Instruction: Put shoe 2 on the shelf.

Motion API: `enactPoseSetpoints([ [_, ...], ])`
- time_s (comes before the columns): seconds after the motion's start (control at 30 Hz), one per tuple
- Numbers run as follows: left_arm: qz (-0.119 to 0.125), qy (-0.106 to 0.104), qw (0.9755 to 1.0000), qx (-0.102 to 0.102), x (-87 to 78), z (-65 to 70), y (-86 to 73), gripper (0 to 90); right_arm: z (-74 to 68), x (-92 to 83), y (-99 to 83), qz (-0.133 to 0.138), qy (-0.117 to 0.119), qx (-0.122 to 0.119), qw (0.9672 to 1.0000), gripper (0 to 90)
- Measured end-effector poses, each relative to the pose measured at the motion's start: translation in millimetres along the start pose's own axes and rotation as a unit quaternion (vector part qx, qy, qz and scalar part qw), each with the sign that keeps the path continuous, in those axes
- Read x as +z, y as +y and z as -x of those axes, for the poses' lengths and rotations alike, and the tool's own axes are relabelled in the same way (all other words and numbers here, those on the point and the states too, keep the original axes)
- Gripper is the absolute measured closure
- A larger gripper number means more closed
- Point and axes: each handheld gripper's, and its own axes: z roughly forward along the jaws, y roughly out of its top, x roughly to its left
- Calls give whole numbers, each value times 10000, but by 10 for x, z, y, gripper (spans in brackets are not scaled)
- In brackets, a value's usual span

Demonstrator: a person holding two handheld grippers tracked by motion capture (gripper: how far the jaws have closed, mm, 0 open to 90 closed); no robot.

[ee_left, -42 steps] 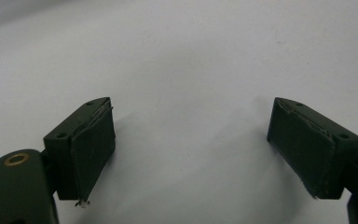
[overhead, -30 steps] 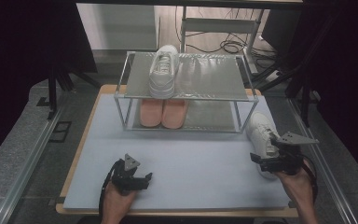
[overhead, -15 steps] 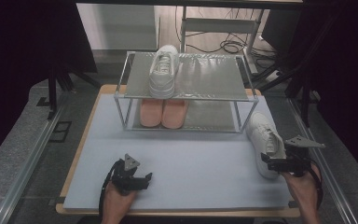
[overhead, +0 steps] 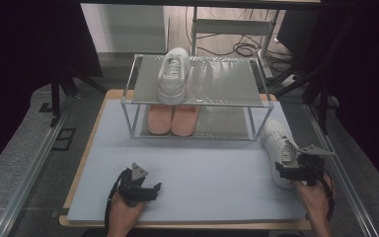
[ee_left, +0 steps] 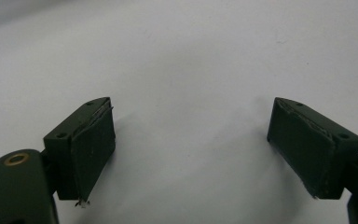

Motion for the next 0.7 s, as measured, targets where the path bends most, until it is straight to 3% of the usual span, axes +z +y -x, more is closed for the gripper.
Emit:
enactPoseSetpoints([
  [0.23, 1, 3, 10000, 2, 0, 1, 0, 149, -30, 51, 0, -124, -151, 87, 9998, 0],
  [0.57, 1, 4, 10000, 2, 0, 1, 0, 150, -34, 56, 19, -403, -182, 341, 9984, 0],
  [0.7, 1, 3, 10000, 2, 0, 1, 0, 149, -50, 30, 26, -455, -180, 407, 9980, 71],
])
